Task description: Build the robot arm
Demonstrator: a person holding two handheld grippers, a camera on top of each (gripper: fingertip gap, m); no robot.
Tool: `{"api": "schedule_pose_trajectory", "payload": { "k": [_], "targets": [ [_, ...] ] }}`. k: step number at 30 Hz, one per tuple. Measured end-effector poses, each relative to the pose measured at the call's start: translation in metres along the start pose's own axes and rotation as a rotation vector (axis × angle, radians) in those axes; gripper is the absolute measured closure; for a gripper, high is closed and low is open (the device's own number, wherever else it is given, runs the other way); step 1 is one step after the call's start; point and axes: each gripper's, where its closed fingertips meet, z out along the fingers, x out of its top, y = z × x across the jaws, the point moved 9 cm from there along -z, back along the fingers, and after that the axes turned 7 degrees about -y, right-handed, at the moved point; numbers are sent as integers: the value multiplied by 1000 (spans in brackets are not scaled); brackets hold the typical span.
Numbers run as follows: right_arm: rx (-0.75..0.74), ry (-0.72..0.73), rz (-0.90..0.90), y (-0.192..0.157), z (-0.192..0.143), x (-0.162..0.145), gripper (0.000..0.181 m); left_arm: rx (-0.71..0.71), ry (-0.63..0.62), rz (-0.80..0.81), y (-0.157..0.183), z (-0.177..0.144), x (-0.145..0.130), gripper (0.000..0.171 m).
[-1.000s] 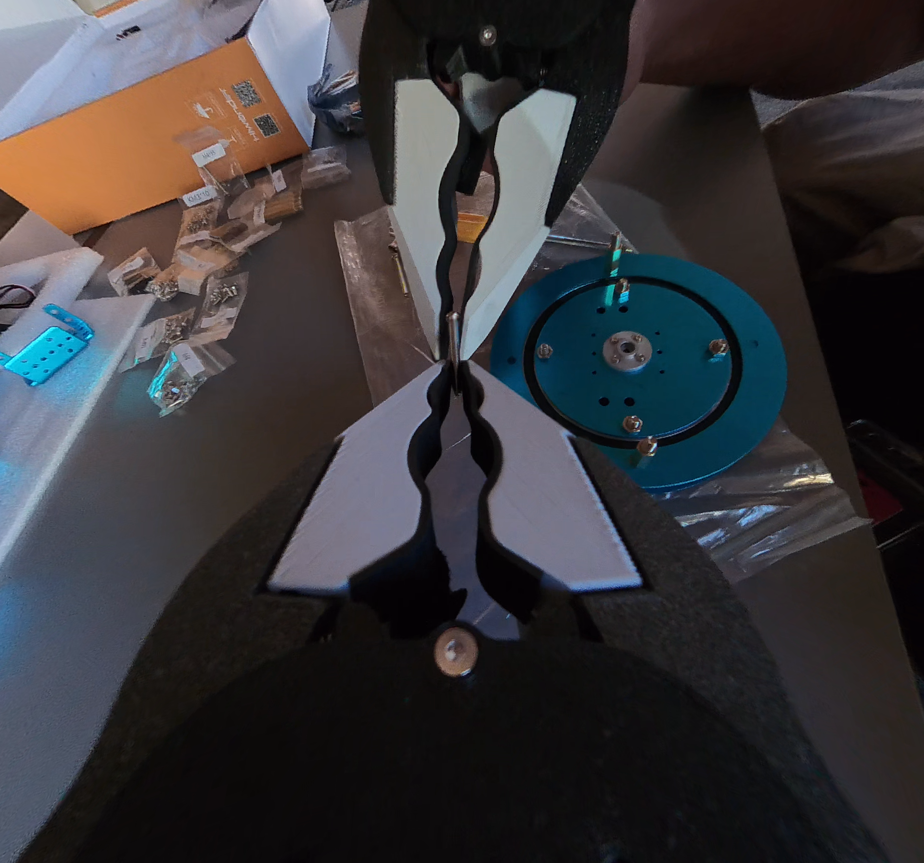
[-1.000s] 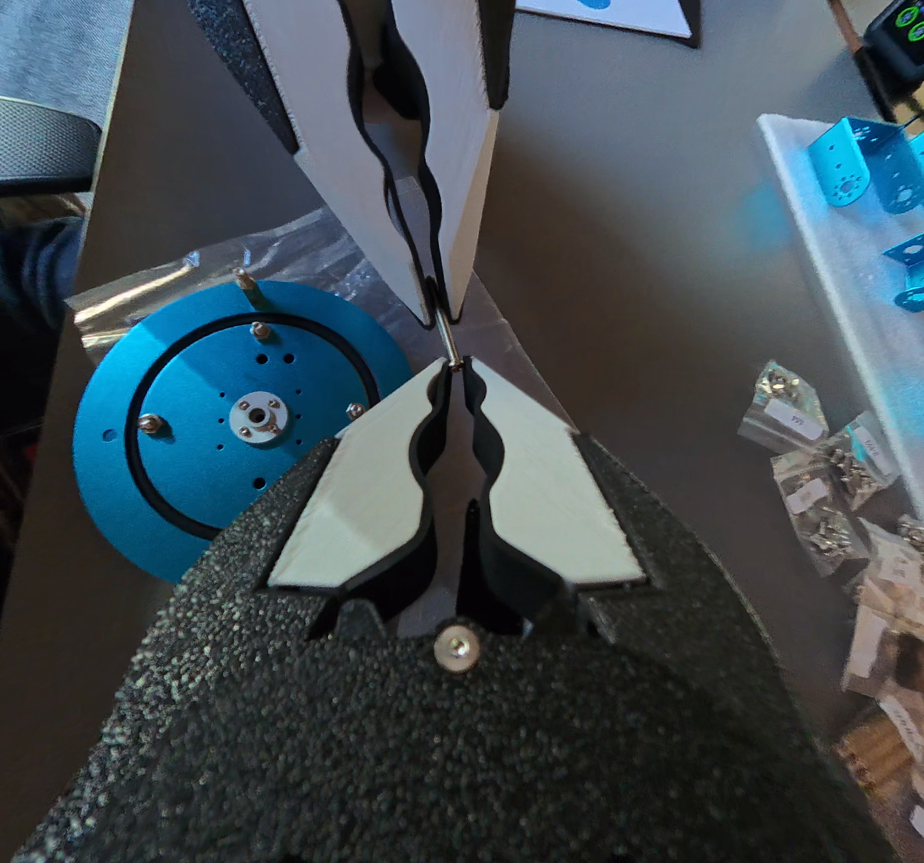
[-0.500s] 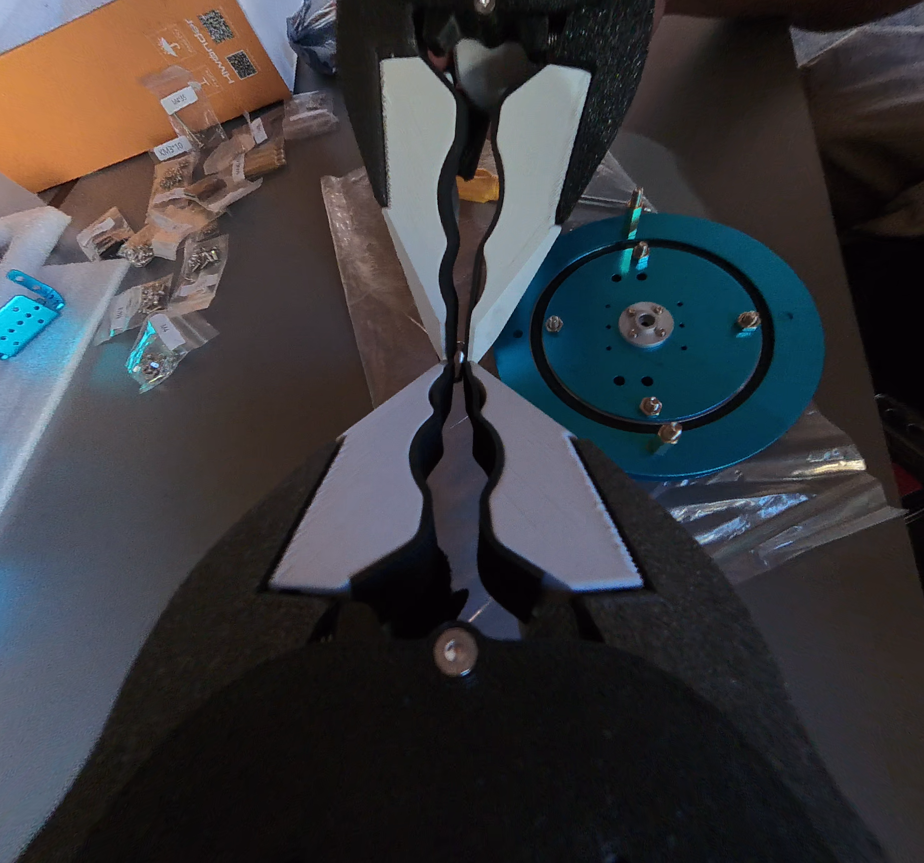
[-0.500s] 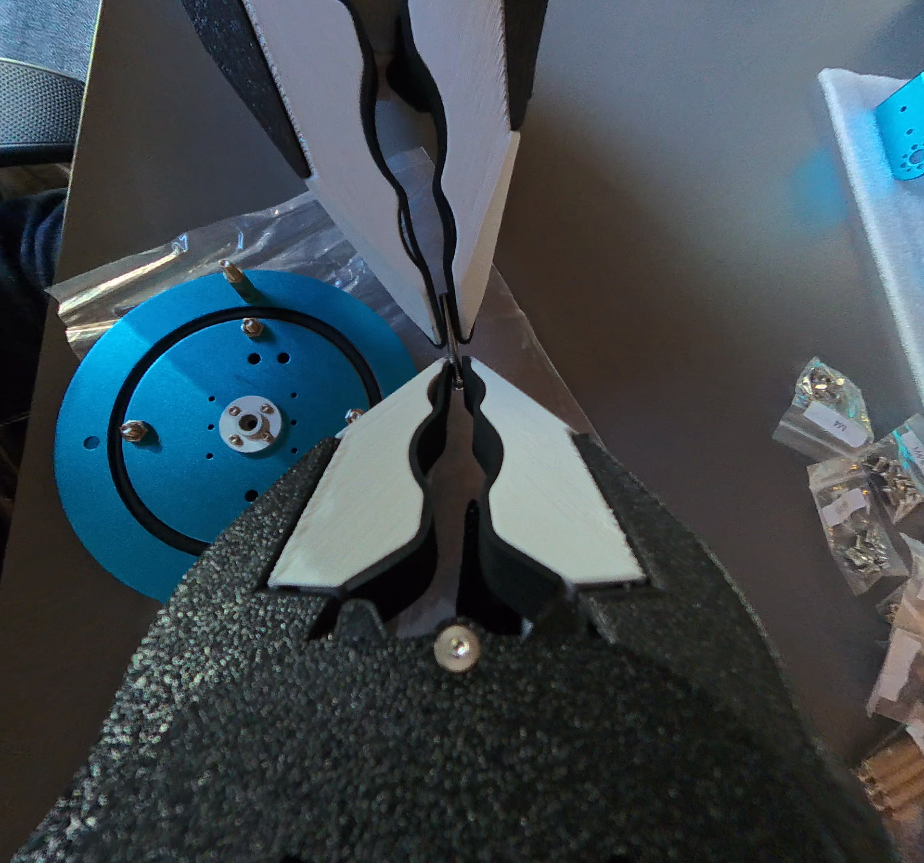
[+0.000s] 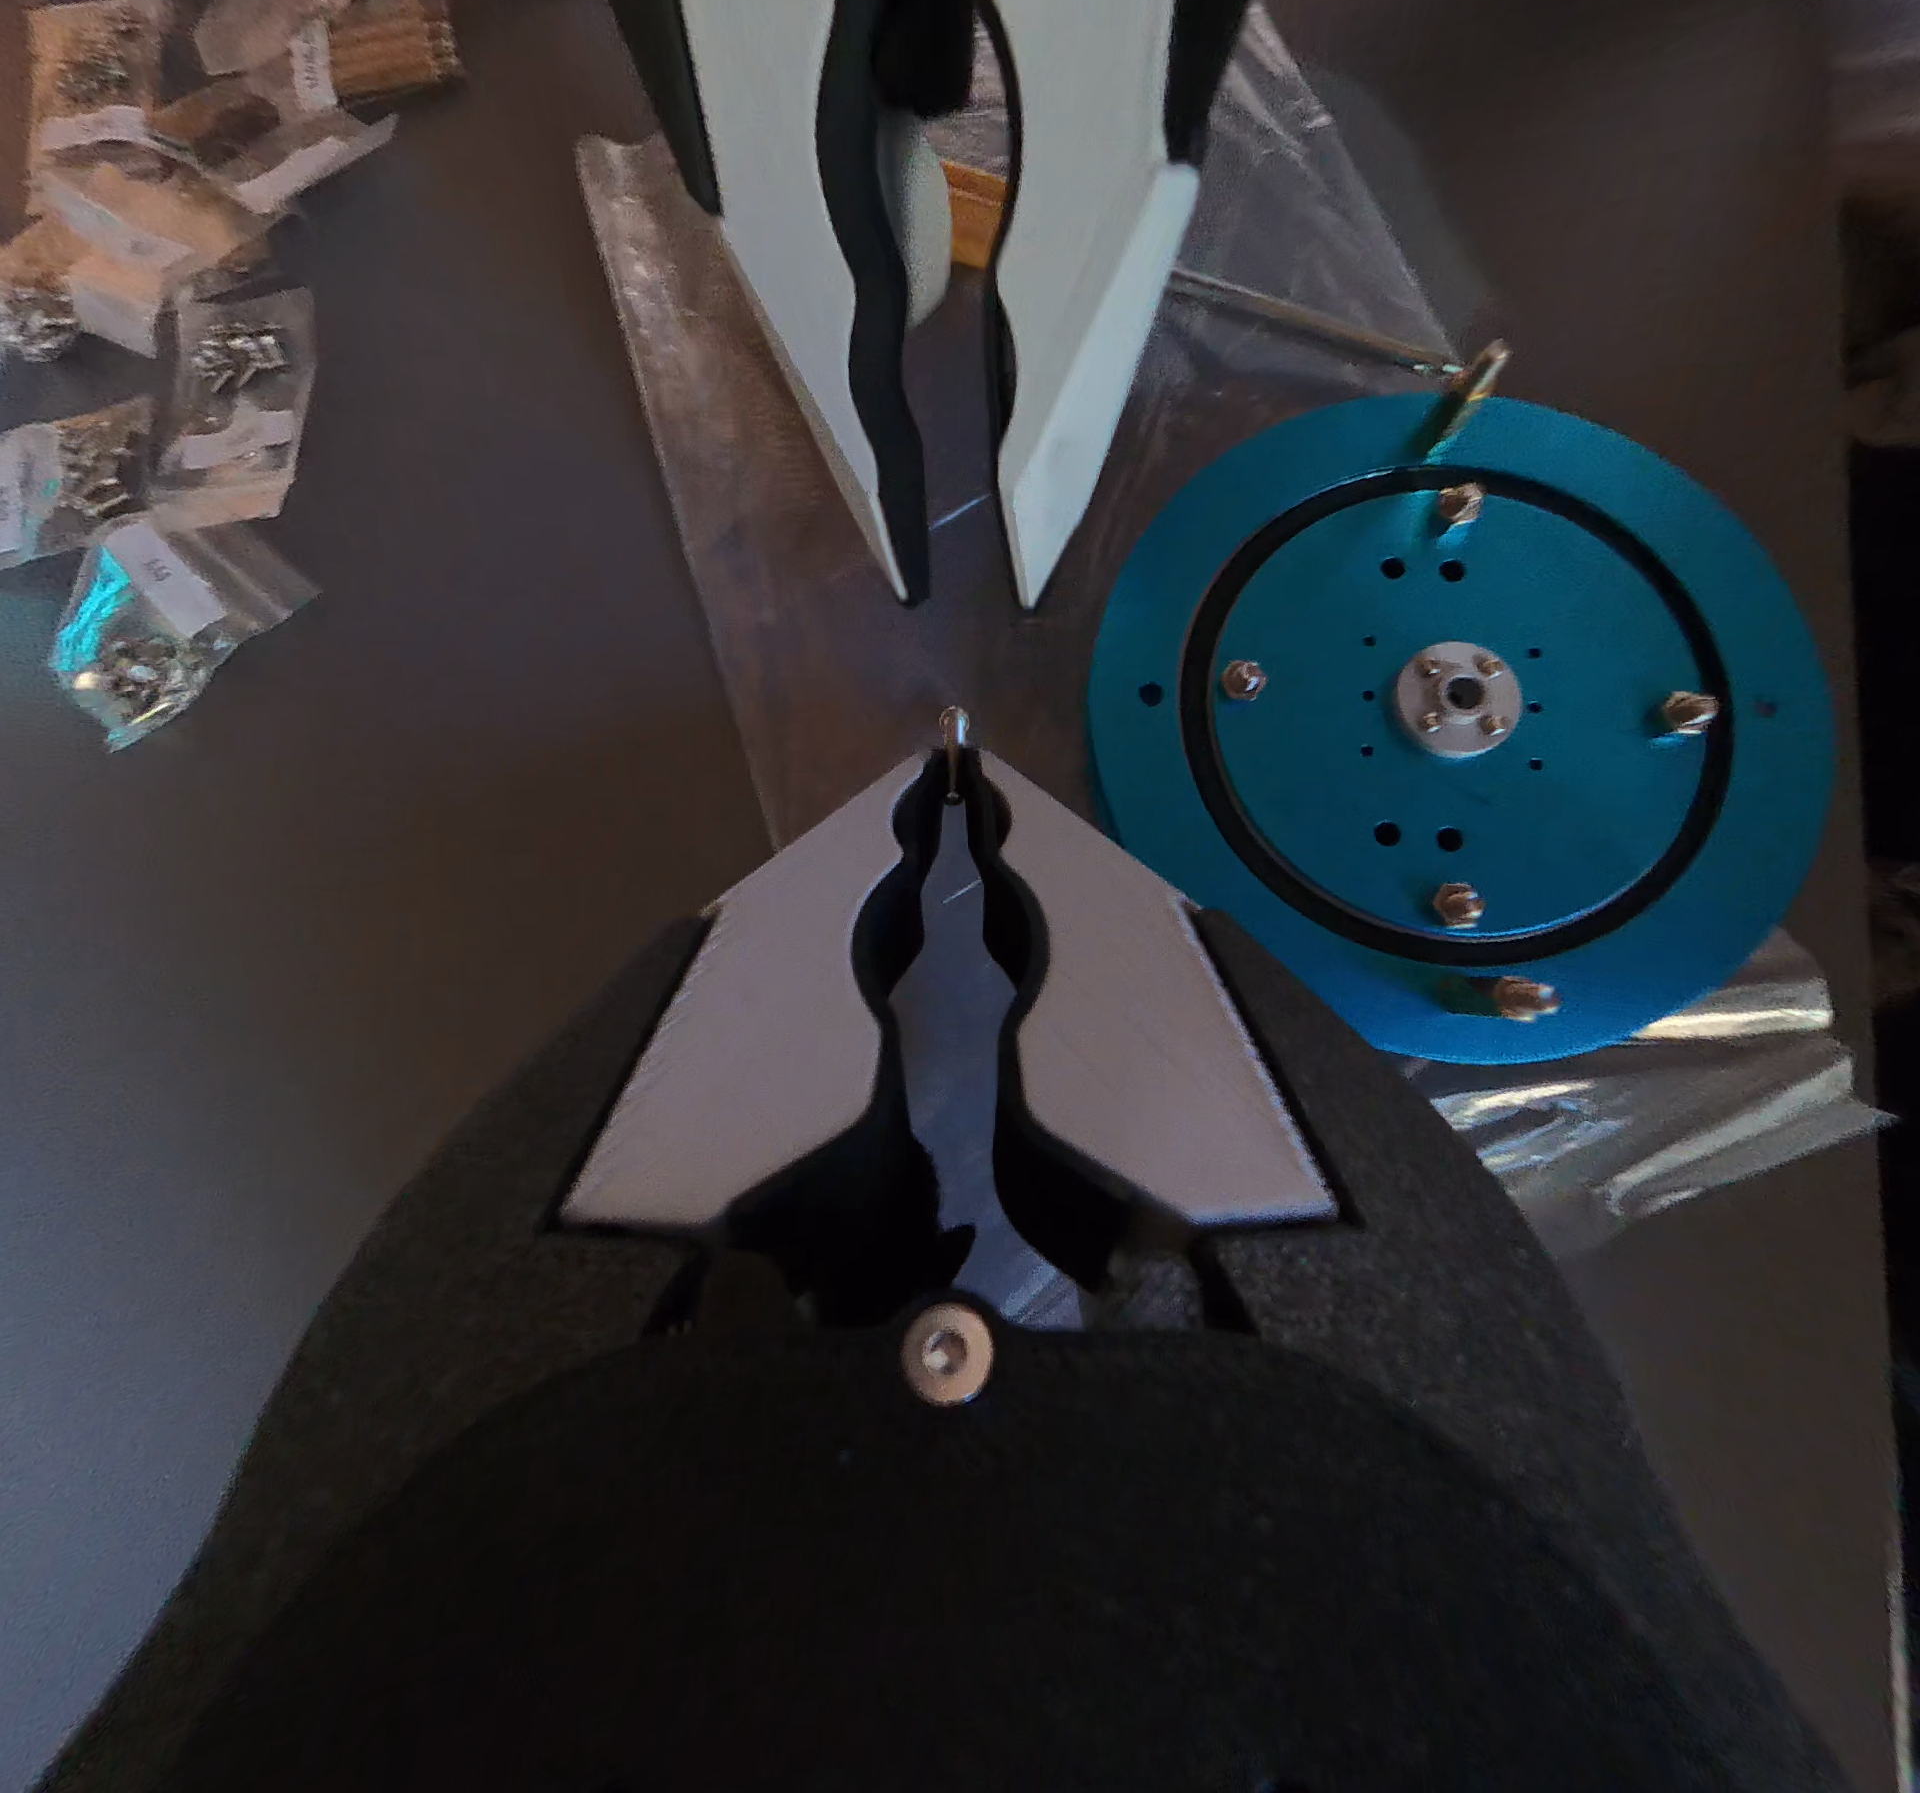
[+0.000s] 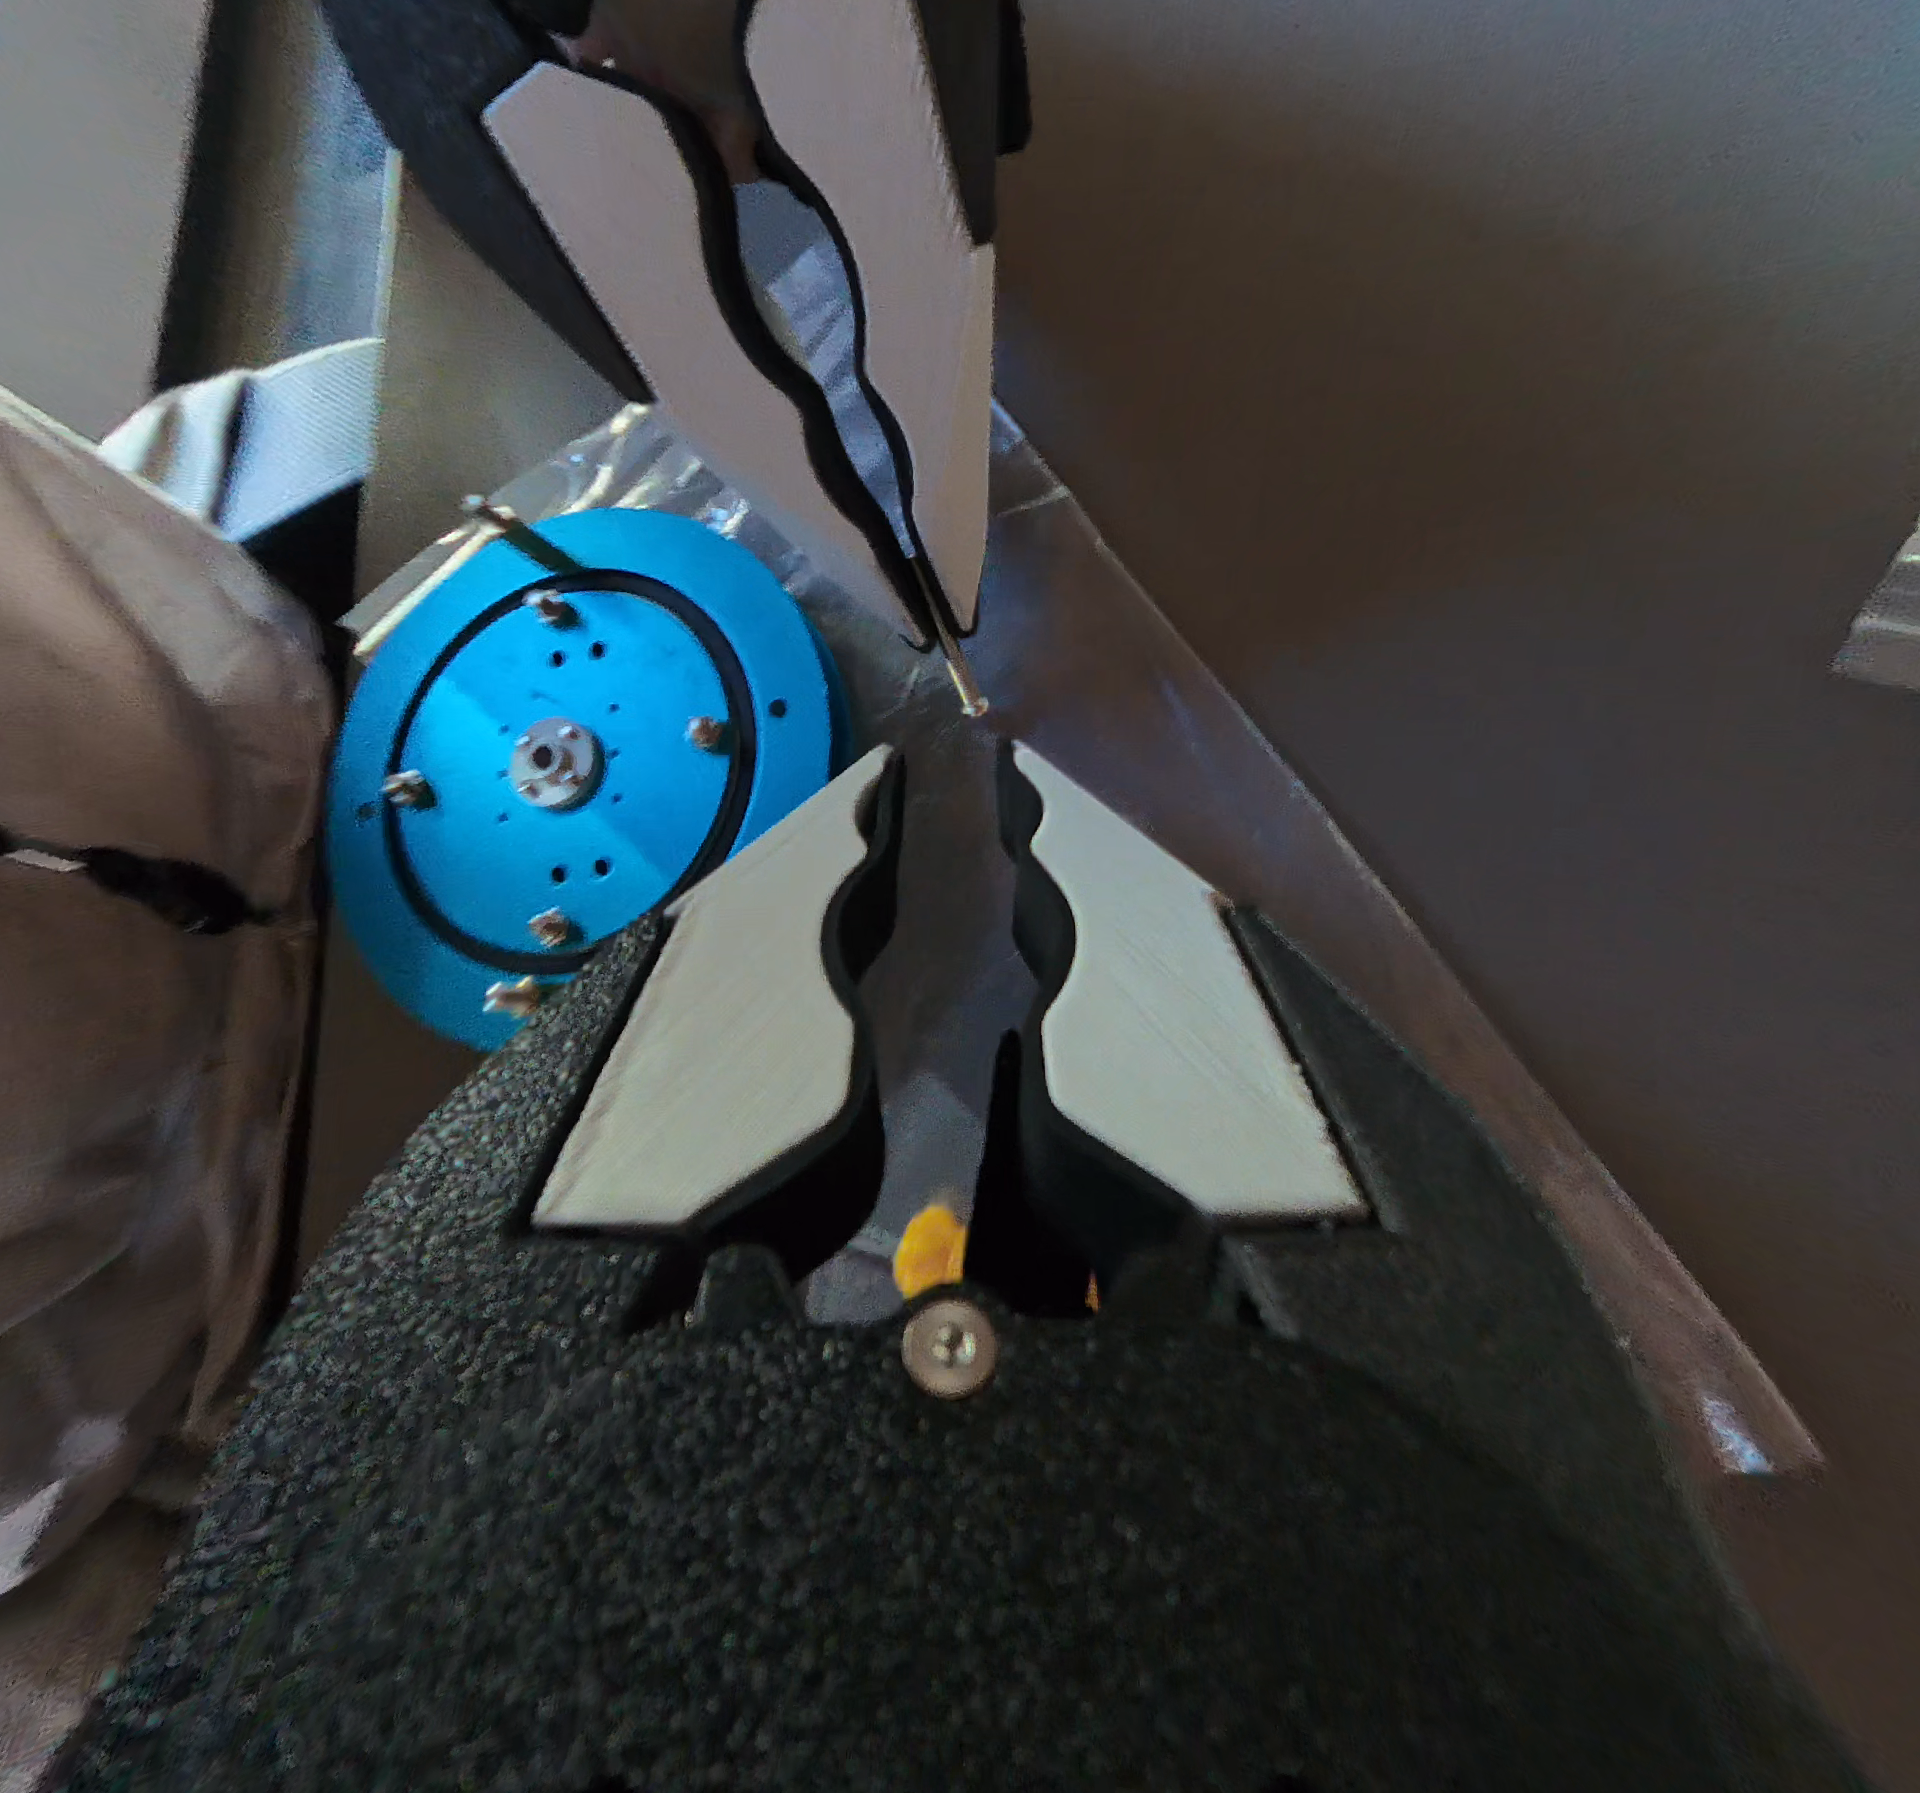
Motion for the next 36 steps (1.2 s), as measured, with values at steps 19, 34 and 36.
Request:
{"api": "schedule_pose_trajectory", "payload": {
  "k": [19,34,36],
  "targets": [
    [408,93,213,3,-6,-31,162,-231,-397,151,-10,10,42,169],
    [419,24,271,-6,-2,-32,162,-221,-382,70,-14,8,44,153],
    [446,37,295,-5,-3,-32,163,-218,-373,65,-13,7,42,153]
  ]
}}
